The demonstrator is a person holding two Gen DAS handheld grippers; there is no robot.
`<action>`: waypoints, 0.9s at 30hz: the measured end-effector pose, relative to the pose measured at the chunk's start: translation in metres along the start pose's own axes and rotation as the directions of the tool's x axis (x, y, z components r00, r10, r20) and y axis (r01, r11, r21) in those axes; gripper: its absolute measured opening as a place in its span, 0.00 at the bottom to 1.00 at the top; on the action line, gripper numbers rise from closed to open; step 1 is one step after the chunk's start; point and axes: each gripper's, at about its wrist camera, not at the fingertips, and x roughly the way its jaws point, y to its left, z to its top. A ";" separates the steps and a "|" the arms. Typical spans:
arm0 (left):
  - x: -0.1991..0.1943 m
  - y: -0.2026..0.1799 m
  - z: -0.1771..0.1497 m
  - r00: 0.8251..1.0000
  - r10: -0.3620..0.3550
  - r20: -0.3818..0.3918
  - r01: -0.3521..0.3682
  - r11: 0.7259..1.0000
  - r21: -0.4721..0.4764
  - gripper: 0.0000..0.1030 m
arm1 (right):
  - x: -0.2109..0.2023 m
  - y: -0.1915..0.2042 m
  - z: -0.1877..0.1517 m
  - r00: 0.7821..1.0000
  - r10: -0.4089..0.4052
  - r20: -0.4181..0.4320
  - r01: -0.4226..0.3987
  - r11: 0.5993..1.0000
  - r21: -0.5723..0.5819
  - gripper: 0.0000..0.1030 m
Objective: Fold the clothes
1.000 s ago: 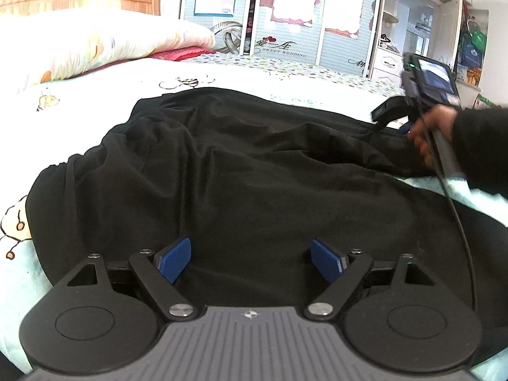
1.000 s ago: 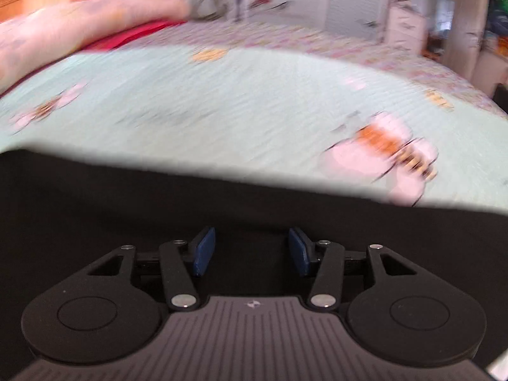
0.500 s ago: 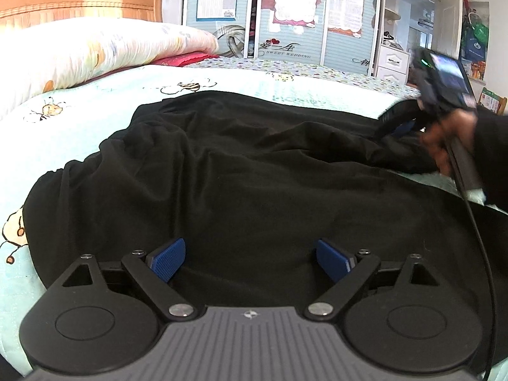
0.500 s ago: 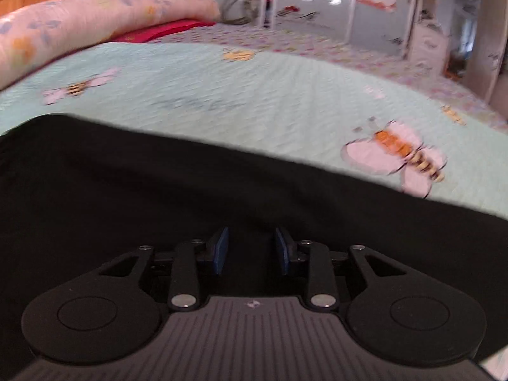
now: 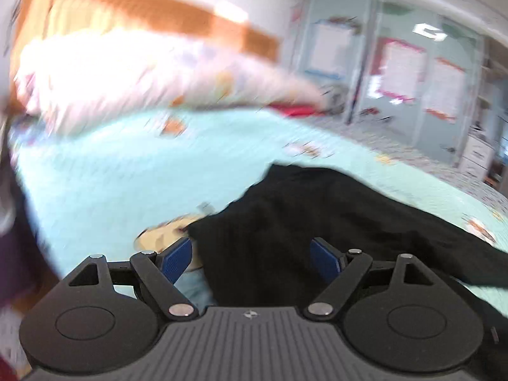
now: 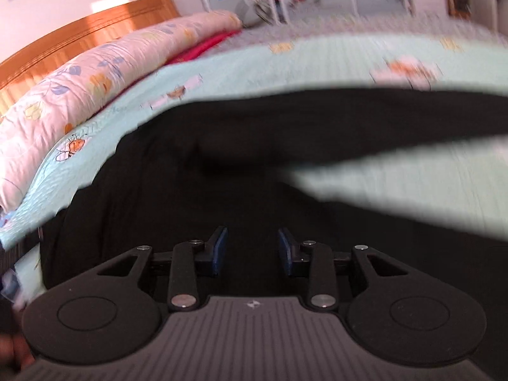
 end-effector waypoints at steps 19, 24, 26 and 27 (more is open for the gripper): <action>0.051 0.037 0.064 0.999 0.038 -0.028 -0.041 0.989 -0.140 0.19 | -0.062 -0.041 -0.048 0.997 -0.071 -0.027 0.073 0.994 0.081 0.44; 0.058 0.057 0.051 0.979 0.011 -0.206 -0.056 0.975 -0.214 0.40 | -0.060 -0.041 -0.056 0.997 -0.077 -0.021 0.077 0.996 0.040 0.44; 0.040 0.057 0.052 0.986 0.036 -0.163 -0.069 0.976 -0.204 0.44 | -0.062 -0.039 -0.056 0.996 -0.083 -0.018 0.083 0.996 0.022 0.44; 0.031 0.056 0.053 0.988 0.054 -0.143 -0.082 0.977 -0.196 0.46 | -0.064 -0.039 -0.056 0.997 -0.077 -0.017 0.078 0.997 0.023 0.44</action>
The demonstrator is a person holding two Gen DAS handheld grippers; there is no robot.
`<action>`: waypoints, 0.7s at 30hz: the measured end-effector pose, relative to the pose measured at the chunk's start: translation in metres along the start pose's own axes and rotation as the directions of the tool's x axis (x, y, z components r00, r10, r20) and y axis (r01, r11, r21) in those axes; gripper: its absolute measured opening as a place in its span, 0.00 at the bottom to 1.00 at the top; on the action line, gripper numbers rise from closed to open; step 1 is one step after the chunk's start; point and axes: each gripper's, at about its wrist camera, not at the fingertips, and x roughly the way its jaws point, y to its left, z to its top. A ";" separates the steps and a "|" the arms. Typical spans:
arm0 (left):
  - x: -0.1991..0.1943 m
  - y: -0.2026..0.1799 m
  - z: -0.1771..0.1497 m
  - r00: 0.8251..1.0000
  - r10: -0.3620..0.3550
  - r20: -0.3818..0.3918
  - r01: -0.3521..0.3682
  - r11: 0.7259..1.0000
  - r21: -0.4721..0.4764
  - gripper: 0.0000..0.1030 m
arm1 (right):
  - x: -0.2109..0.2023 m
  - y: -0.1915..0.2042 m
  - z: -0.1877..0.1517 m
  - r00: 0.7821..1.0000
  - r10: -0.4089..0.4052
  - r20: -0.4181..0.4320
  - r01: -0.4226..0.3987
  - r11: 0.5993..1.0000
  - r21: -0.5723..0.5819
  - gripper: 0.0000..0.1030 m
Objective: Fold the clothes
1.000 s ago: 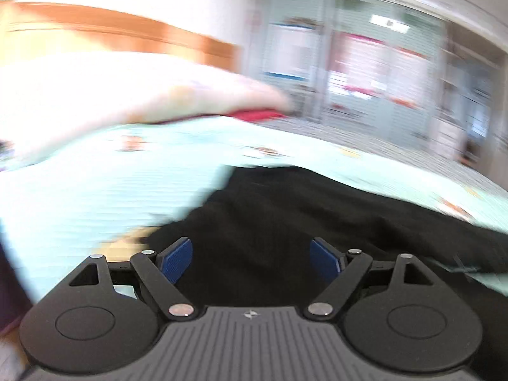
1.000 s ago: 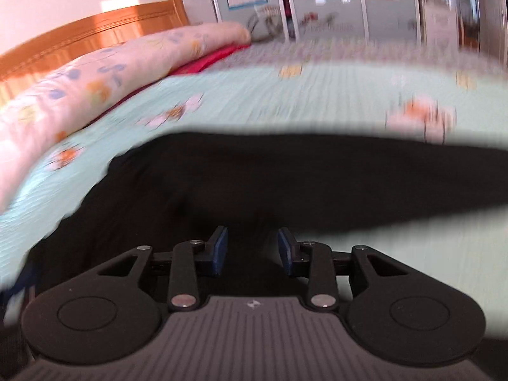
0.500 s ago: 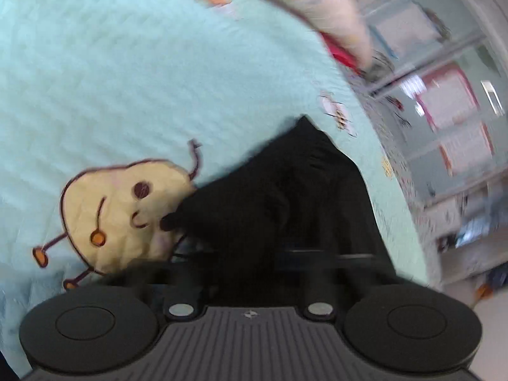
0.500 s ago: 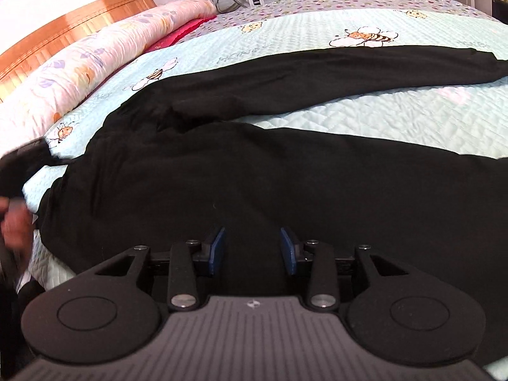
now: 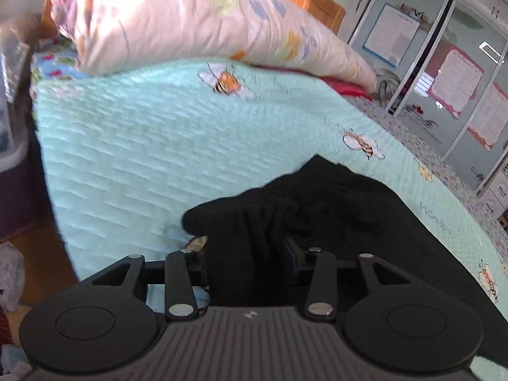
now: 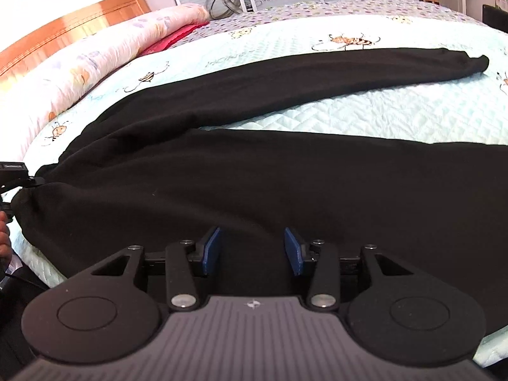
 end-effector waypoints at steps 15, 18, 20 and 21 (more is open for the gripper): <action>-0.009 -0.114 -0.110 0.972 -0.151 -0.181 0.230 0.779 0.583 0.59 | -0.015 -0.009 -0.015 0.989 -0.146 0.035 0.150 0.960 -0.236 0.44; -0.003 -0.098 -0.100 0.961 -0.199 -0.190 0.270 0.818 0.507 0.57 | -0.038 -0.066 -0.018 0.949 -0.306 0.079 0.315 0.929 -0.194 0.45; -0.002 -0.092 -0.095 0.956 -0.218 -0.195 0.287 0.833 0.473 0.57 | -0.061 -0.117 -0.013 0.922 -0.383 0.049 0.383 0.924 0.012 0.45; -0.002 -0.092 -0.097 0.960 -0.214 -0.180 0.276 0.829 0.486 0.58 | -0.072 -0.135 -0.011 0.912 -0.407 0.042 0.402 0.910 0.103 0.42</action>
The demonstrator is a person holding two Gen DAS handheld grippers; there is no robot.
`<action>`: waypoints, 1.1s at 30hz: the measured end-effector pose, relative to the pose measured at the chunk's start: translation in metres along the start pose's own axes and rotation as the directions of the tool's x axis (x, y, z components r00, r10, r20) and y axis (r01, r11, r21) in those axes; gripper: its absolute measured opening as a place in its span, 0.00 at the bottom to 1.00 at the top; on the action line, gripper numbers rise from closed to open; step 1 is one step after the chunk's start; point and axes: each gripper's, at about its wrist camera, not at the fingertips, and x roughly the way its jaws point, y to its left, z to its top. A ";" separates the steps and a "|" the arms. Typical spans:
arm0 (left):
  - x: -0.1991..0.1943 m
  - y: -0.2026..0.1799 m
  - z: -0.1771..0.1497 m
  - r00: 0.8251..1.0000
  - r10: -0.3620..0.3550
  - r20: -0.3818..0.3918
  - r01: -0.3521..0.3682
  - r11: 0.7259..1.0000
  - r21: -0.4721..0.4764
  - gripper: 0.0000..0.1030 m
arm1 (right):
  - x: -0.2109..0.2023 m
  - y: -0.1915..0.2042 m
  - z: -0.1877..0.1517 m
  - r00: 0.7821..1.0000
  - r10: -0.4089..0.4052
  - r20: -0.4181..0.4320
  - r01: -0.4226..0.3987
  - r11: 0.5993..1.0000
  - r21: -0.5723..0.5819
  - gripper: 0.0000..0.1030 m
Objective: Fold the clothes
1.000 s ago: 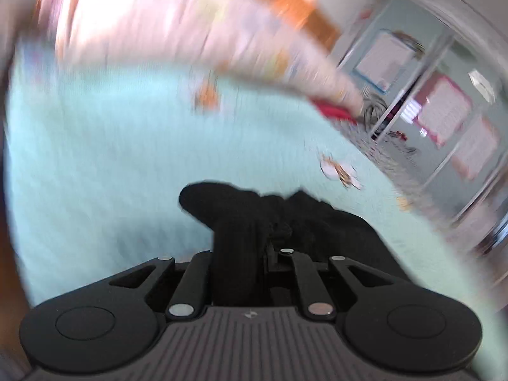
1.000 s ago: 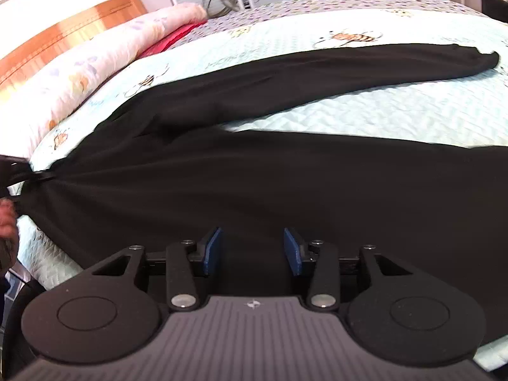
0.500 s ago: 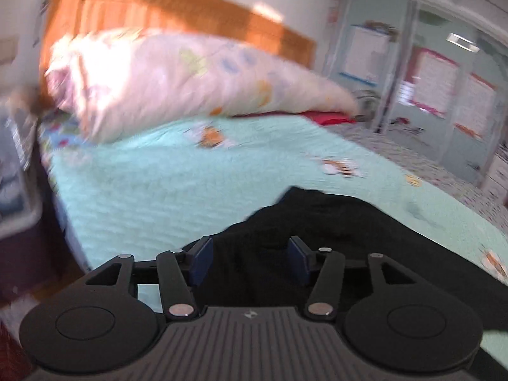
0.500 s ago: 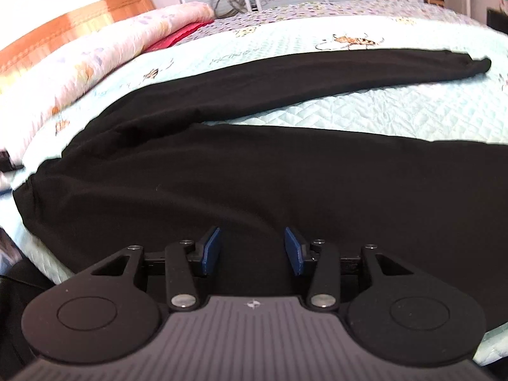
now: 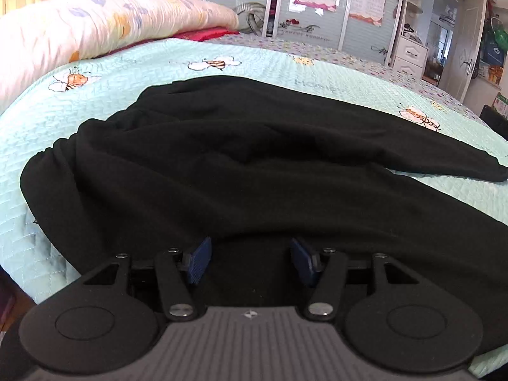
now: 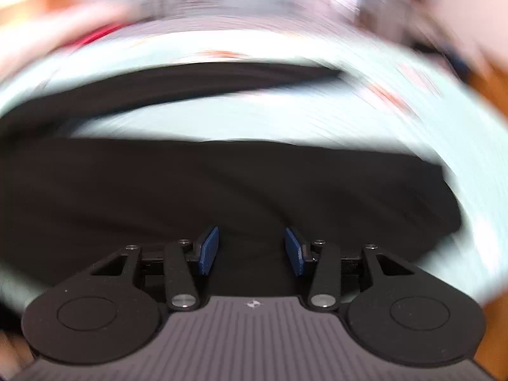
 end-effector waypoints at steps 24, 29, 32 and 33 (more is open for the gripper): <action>-0.002 -0.038 -0.023 0.994 0.077 0.076 -0.089 0.983 0.163 0.86 | 0.018 -0.157 0.043 0.979 -0.136 0.153 0.047 0.875 0.482 0.27; -0.004 -0.045 -0.027 0.991 0.097 0.090 -0.111 0.978 0.178 0.86 | 0.000 -0.118 0.022 0.950 0.148 0.275 -0.253 0.883 0.396 0.34; -0.010 -0.046 -0.027 0.991 0.099 0.090 -0.114 0.975 0.192 0.86 | 0.021 -0.075 0.021 0.972 0.170 0.163 -0.209 0.943 0.258 0.36; -0.011 -0.044 -0.027 0.991 0.097 0.089 -0.113 0.976 0.188 0.86 | 0.033 -0.082 0.027 0.988 0.108 0.107 -0.136 0.944 0.300 0.36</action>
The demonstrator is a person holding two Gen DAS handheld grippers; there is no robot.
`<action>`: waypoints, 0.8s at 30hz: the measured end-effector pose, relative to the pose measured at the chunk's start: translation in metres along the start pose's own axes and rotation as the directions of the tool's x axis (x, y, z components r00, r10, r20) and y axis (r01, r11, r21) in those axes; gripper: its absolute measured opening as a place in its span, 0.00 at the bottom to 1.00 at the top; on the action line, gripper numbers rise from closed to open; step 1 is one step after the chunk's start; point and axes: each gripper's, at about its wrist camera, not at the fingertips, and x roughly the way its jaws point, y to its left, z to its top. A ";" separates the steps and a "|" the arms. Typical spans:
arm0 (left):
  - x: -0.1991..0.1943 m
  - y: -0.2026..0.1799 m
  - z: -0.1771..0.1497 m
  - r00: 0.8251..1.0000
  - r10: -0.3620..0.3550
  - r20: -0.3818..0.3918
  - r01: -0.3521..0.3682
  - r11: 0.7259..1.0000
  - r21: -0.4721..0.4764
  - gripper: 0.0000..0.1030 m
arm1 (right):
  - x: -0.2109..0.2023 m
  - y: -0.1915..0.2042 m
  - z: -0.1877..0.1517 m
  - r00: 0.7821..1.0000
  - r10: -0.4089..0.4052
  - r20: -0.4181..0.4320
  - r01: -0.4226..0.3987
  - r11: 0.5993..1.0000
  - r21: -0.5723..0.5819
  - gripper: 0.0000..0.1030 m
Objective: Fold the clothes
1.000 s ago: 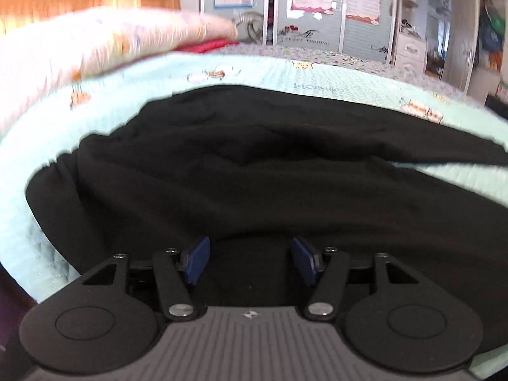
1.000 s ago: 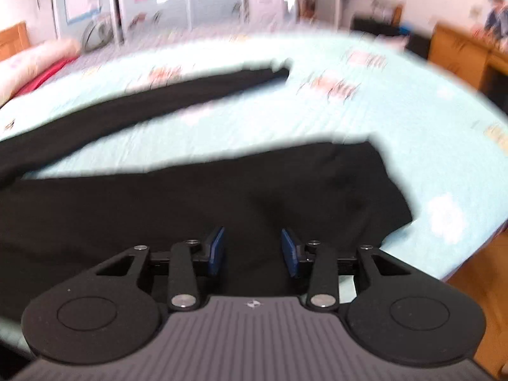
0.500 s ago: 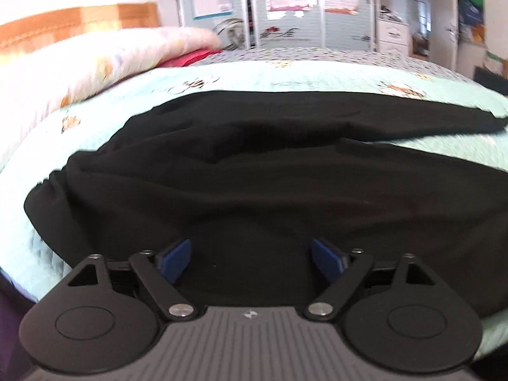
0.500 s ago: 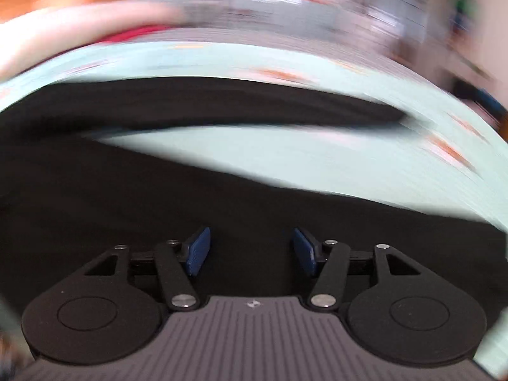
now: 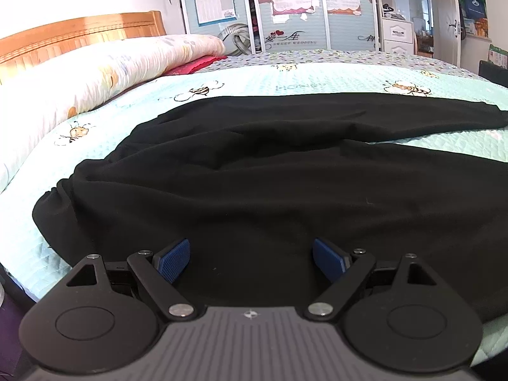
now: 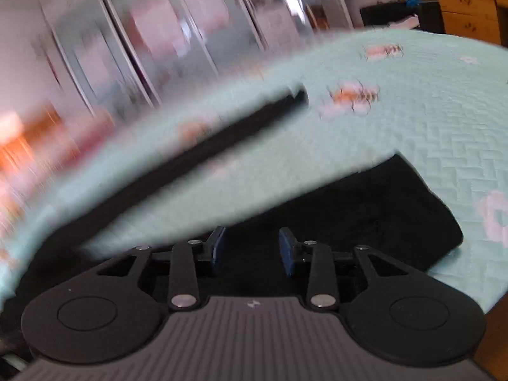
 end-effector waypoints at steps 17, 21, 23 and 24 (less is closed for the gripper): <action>-0.019 0.054 0.007 0.996 0.076 -0.043 -0.085 0.968 -0.238 0.83 | -0.051 -0.046 -0.019 0.992 0.024 0.126 -0.058 0.960 0.273 0.48; -0.024 0.040 0.016 0.999 0.037 0.003 -0.036 0.980 -0.194 0.84 | -0.046 -0.008 -0.018 0.976 0.196 0.097 -0.210 0.964 0.164 0.49; -0.024 0.030 0.019 1.000 0.007 0.018 -0.004 0.988 -0.157 0.84 | -0.025 0.012 -0.024 0.980 0.196 -0.014 -0.194 0.977 0.091 0.51; -0.024 0.025 0.020 1.000 -0.005 0.026 0.009 0.991 -0.135 0.84 | -0.014 0.018 -0.026 0.989 0.131 -0.064 -0.127 0.990 0.061 0.49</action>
